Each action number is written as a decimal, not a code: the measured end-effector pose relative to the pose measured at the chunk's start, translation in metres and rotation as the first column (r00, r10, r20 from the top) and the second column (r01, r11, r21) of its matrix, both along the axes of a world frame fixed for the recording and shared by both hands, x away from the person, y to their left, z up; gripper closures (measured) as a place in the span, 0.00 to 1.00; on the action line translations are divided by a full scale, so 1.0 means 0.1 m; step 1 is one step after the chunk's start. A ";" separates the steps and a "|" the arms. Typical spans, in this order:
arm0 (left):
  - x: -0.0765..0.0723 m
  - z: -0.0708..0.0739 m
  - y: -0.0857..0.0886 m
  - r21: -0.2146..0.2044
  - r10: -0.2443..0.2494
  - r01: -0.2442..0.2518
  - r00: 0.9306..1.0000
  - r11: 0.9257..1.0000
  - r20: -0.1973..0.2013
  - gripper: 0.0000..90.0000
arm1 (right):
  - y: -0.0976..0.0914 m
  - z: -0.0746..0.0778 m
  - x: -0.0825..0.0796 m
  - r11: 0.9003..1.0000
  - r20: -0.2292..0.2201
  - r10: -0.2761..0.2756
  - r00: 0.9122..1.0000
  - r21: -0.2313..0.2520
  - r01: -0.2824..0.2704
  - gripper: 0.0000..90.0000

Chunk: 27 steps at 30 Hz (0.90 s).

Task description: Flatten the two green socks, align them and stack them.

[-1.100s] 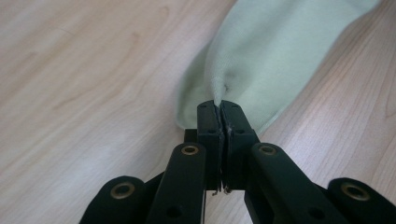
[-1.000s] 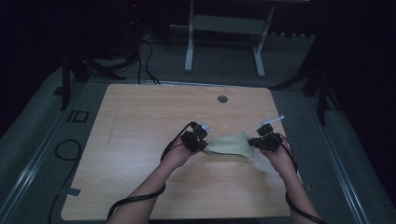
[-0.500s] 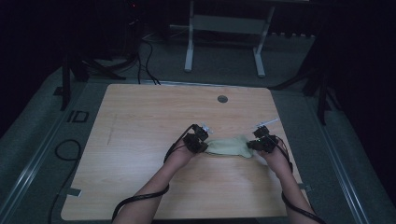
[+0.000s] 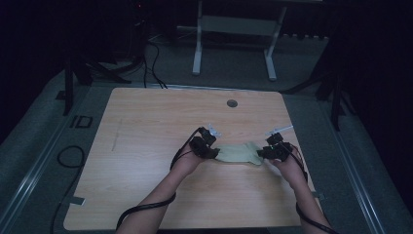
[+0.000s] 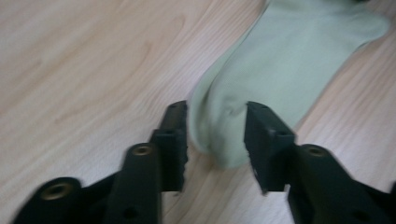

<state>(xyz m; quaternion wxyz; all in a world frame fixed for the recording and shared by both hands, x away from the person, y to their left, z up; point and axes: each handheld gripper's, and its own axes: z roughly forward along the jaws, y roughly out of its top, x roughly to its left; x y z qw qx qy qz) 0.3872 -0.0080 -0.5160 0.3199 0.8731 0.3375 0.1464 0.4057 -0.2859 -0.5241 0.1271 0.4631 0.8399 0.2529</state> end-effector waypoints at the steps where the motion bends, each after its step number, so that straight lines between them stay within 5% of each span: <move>1: -0.02 0.01 -0.03 0.000 -0.009 0.009 1.000 1.000 0.002 0.75 | 0.01 0.01 -0.02 1.000 0.006 0.009 1.000 0.006 -0.009 0.71; 4: -0.03 -0.03 -0.12 0.021 -0.041 0.041 0.999 0.999 -0.015 0.89 | 0.05 0.03 -0.06 1.000 0.013 0.023 1.000 0.021 -0.023 0.77; 6: -0.01 -0.14 -0.20 0.068 -0.062 0.064 0.998 0.996 -0.018 0.89 | 0.11 0.00 -0.11 0.998 0.017 0.041 0.999 0.038 -0.042 0.82; 11: 0.03 -0.31 -0.18 0.065 -0.054 0.058 0.997 0.996 -0.060 0.88 | 0.16 -0.16 -0.16 0.998 -0.025 0.059 0.998 0.036 -0.058 0.82; 16: 0.03 -0.31 -0.16 0.065 -0.051 0.055 0.997 0.996 -0.066 0.87 | 0.12 -0.18 -0.20 0.995 -0.007 0.094 0.996 0.035 -0.093 0.70; 18: 0.03 -0.31 -0.15 0.061 -0.048 0.053 0.997 0.997 -0.067 0.87 | 0.12 -0.17 -0.21 0.995 0.006 0.099 0.995 0.000 -0.099 0.70; 24: 0.02 -0.32 -0.16 0.060 -0.046 0.050 0.997 0.997 -0.064 0.86 | 0.09 -0.19 -0.21 0.995 0.011 0.097 0.995 0.015 -0.098 0.65; 26: 0.02 -0.32 -0.16 0.060 -0.046 0.050 0.997 0.997 -0.064 0.83 | 0.10 -0.19 -0.22 0.995 0.007 0.104 0.995 0.014 -0.104 0.65; 27: 0.01 -0.30 -0.18 0.051 -0.058 0.063 0.995 0.997 -0.080 0.71 | 0.14 -0.19 -0.22 0.993 -0.001 0.118 0.993 0.007 -0.118 0.52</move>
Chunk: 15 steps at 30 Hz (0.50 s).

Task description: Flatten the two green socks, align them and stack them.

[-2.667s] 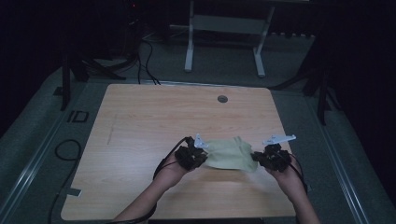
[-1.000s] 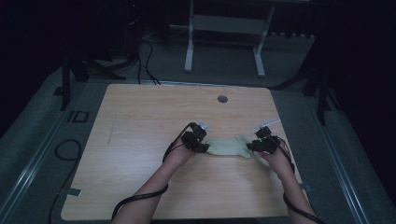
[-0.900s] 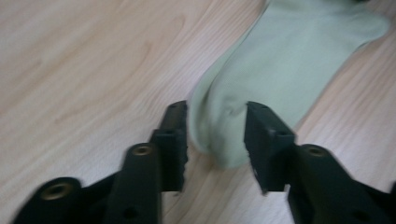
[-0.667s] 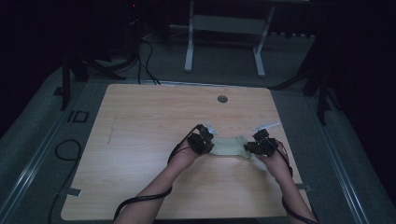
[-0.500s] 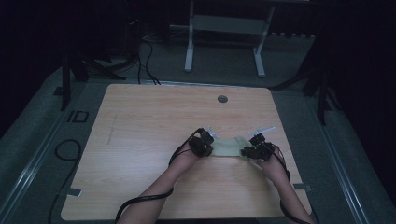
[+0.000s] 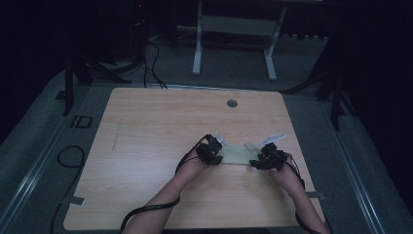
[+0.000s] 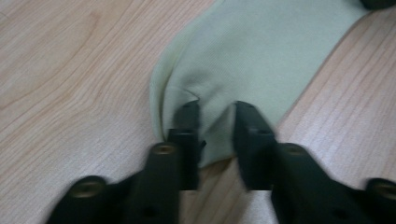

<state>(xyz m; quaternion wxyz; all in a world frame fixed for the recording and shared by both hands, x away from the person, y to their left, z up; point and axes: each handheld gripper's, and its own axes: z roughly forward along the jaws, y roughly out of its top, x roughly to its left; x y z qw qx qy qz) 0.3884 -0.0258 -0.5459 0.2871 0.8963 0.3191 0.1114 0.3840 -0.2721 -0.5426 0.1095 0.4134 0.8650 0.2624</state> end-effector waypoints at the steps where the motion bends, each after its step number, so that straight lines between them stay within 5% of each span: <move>1: -0.01 0.02 -0.01 -0.006 -0.007 0.007 1.000 1.000 0.002 0.63 | 0.02 0.00 0.00 1.000 -0.001 0.011 1.000 -0.010 -0.011 0.51; 4: -0.07 0.09 -0.02 -0.021 0.009 -0.007 0.998 1.000 0.055 0.45 | 0.04 0.05 0.01 1.000 0.001 0.010 1.000 -0.003 -0.010 0.48; 9: -0.08 0.19 0.07 -0.130 0.027 -0.022 0.999 0.991 0.035 0.30 | -0.02 0.17 -0.01 0.997 0.067 -0.030 0.997 0.073 0.025 0.39; 11: -0.08 0.19 0.07 -0.130 0.027 -0.022 0.999 0.991 0.035 0.28 | -0.04 0.19 -0.02 0.995 0.083 -0.042 0.996 0.095 0.034 0.39; 14: -0.12 0.21 0.15 -0.170 0.041 -0.032 0.998 0.985 0.053 0.17 | -0.11 0.21 -0.02 0.990 0.083 -0.062 0.995 0.133 0.051 0.16; 15: -0.12 0.21 0.17 -0.176 0.044 -0.034 0.997 0.984 0.059 0.16 | -0.13 0.21 -0.03 0.989 0.094 -0.060 0.994 0.142 0.046 0.16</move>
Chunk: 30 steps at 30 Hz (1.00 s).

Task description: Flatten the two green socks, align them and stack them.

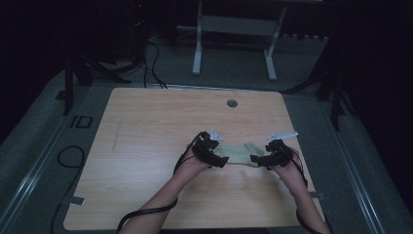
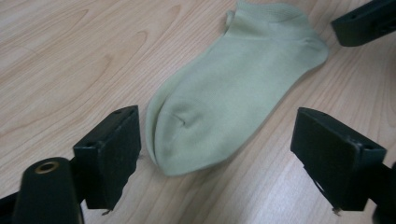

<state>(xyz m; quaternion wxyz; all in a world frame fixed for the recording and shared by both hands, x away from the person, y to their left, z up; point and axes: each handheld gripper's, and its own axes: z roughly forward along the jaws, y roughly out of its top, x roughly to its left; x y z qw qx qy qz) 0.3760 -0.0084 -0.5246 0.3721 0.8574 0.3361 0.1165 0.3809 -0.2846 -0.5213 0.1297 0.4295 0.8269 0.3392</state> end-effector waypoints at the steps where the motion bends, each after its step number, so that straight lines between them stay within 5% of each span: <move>1: 0.00 0.00 0.00 0.000 0.000 0.000 1.000 1.000 0.000 0.15 | 0.00 0.00 0.00 1.000 0.000 0.000 1.000 0.000 0.000 0.16; 9: -0.01 -0.02 0.22 -0.052 0.076 -0.076 0.997 0.996 0.002 0.07 | -0.09 0.01 -0.07 1.000 0.083 -0.017 0.996 0.015 0.016 0.16; 21: -0.19 -0.07 0.46 -0.037 0.075 -0.075 0.997 0.996 -0.011 0.05 | -0.20 -0.06 -0.15 0.999 0.069 -0.033 0.997 0.016 0.032 0.16; 23: -0.23 -0.08 0.53 -0.039 0.089 -0.090 0.995 0.995 -0.037 0.03 | -0.24 -0.09 -0.19 0.999 0.067 -0.033 0.997 0.017 0.032 0.16; 30: -0.34 -0.08 0.68 -0.042 0.119 -0.119 0.993 0.992 0.002 0.03 | -0.34 -0.14 -0.30 0.999 0.066 -0.044 0.997 0.021 0.043 0.16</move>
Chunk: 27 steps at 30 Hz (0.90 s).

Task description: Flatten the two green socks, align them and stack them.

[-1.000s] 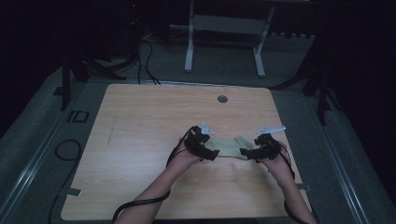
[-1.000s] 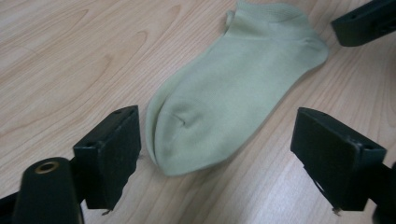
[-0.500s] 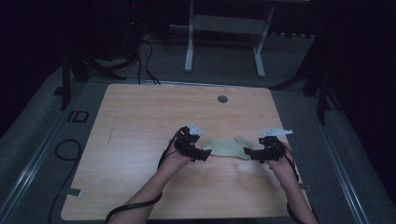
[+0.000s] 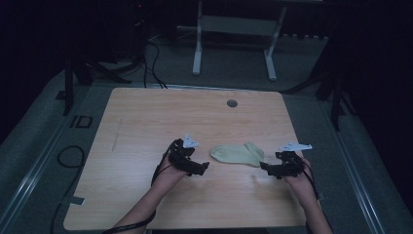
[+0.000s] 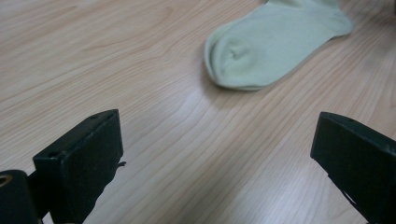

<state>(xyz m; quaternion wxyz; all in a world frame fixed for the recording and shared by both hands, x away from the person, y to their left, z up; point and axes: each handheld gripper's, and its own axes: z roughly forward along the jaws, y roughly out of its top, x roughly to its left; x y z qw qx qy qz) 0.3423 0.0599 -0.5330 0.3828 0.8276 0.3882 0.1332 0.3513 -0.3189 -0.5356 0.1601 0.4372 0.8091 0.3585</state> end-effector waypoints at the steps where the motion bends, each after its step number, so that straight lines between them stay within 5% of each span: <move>1: -0.01 0.00 0.02 0.001 0.002 -0.002 1.000 1.000 -0.003 0.03 | -0.02 -0.01 -0.03 1.000 -0.004 -0.003 1.000 -0.001 0.003 0.16; 4: -0.06 -0.03 0.09 -0.003 0.004 -0.004 1.000 1.000 -0.024 0.03 | -0.05 -0.03 -0.09 1.000 -0.030 -0.004 1.000 -0.005 0.004 0.14; 15: -0.23 -0.17 0.34 0.008 0.054 -0.054 0.998 0.999 -0.011 0.03 | -0.23 -0.15 -0.31 0.999 0.042 -0.032 0.999 0.021 0.031 0.12; 27: -0.37 -0.25 0.50 0.005 0.075 -0.075 0.997 0.997 -0.007 0.03 | -0.42 -0.22 -0.50 0.995 0.049 -0.087 0.995 0.045 0.085 0.12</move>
